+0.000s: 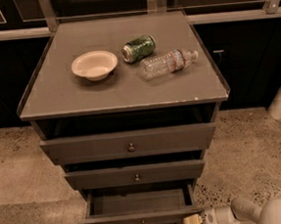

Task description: Close bottom drawer

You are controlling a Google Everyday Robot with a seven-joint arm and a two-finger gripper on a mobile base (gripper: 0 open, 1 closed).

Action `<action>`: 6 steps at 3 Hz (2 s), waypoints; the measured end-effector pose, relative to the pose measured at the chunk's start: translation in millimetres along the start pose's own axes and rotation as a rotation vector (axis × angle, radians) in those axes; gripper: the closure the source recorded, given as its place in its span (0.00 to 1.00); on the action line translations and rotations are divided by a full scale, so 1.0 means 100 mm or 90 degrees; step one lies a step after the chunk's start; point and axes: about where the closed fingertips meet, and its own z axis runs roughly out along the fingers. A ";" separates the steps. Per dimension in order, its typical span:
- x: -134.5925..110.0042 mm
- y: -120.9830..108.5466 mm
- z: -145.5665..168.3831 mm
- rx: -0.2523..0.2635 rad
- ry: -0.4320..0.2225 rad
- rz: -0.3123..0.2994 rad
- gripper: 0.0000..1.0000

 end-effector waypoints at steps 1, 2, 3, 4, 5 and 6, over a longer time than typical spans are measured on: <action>-0.11 -0.02 0.04 0.028 -0.031 -0.015 1.00; -0.20 -0.01 0.07 0.049 -0.048 -0.032 1.00; -0.37 0.06 0.08 0.077 -0.073 -0.066 1.00; -0.41 0.02 0.10 0.093 -0.080 -0.066 1.00; -0.43 0.01 0.17 0.096 -0.066 -0.073 1.00; -0.47 -0.10 0.36 0.120 -0.050 -0.088 1.00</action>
Offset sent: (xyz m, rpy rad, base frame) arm 0.0628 0.0063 0.0097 -0.2029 -0.2155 -0.1318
